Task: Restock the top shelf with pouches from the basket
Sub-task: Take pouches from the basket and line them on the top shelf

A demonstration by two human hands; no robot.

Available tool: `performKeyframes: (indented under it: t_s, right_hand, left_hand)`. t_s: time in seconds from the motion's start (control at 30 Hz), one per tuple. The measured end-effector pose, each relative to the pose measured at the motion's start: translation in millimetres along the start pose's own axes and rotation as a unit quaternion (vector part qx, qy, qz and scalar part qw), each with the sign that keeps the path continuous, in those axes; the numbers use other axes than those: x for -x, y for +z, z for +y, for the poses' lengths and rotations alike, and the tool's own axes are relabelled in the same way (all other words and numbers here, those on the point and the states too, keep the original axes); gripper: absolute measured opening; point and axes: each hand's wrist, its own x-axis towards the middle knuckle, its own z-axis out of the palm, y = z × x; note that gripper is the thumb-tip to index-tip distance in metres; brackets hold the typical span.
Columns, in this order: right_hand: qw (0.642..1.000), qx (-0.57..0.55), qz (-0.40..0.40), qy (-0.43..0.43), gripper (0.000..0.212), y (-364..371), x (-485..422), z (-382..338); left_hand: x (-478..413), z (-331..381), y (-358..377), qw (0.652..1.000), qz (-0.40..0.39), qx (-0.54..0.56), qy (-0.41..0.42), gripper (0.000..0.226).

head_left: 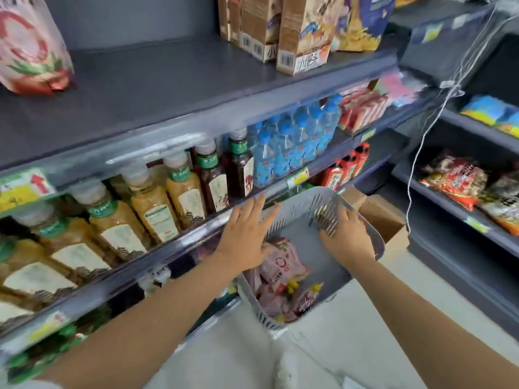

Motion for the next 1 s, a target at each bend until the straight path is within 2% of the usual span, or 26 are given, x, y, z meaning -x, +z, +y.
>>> performKeyframes:
  t_s: [0.07, 0.13, 0.2, 0.27, 0.43, 0.6, 0.63, 0.7, 0.73, 0.87, 0.93, 1.0]
  right_hand:
    - [0.997, 0.01, -0.074, -0.006, 0.059, 18.9, -25.2, 18.9]
    - [0.986, 0.017, -0.167, -0.021, 0.066, 39.1, -49.2, 32.8]
    - [0.963, 0.044, -0.264, -0.037, 0.076, 64.2, -66.9, 41.2]
    - [0.941, 0.051, -0.333, -0.034, 0.074, 87.6, -75.9, 44.4]
    - [0.911, -0.046, -0.409, 0.038, 0.023, 139.2, -84.1, 44.2]
    - [0.885, -0.118, -0.437, 0.11, 0.011, 152.2, -92.4, 33.3]
    - [0.878, -0.129, -0.447, 0.117, 0.018, 153.4, -94.4, 34.8]
    - [0.862, -0.147, -0.47, 0.119, 0.048, 155.1, -97.5, 42.0]
    - [0.859, -0.167, -0.469, 0.119, 0.053, 156.1, -98.4, 45.5]
    - [0.843, -0.244, -0.458, 0.14, 0.044, 153.2, -98.8, 54.4]
    - [0.852, -0.247, -0.443, 0.131, 0.035, 147.7, -106.7, 56.7]
    - [0.887, -0.208, -0.398, 0.105, 0.031, 137.7, -122.6, 58.3]
  left_hand:
    - [-17.2, 14.1, 24.9, 0.998, -0.051, 0.019, -0.016, 0.09]
    - [-31.2, 27.4, 46.4, 0.994, -0.097, 0.032, -0.043, 0.089]
    - [-39.8, 38.5, 63.0, 0.988, -0.131, 0.041, -0.07, 0.088]
    - [-42.7, 48.2, 74.8, 0.982, -0.152, 0.059, -0.098, 0.088]
    - [-46.1, 59.6, 102.1, 0.976, -0.188, 0.053, -0.101, 0.096]
    - [-53.6, 63.9, 120.7, 0.97, -0.215, 0.052, -0.103, 0.099]
    - [-54.4, 65.4, 123.4, 0.969, -0.217, 0.054, -0.106, 0.098]
    - [-55.0, 69.3, 129.4, 0.965, -0.227, 0.069, -0.114, 0.098]
    - [-55.3, 71.4, 132.4, 0.962, -0.236, 0.076, -0.115, 0.098]
    - [-55.9, 78.2, 141.7, 0.952, -0.267, 0.09, -0.119, 0.097]
    - [-55.6, 79.7, 145.7, 0.948, -0.282, 0.092, -0.111, 0.095]
    - [-56.0, 81.0, 150.7, 0.949, -0.286, 0.088, -0.103, 0.09]
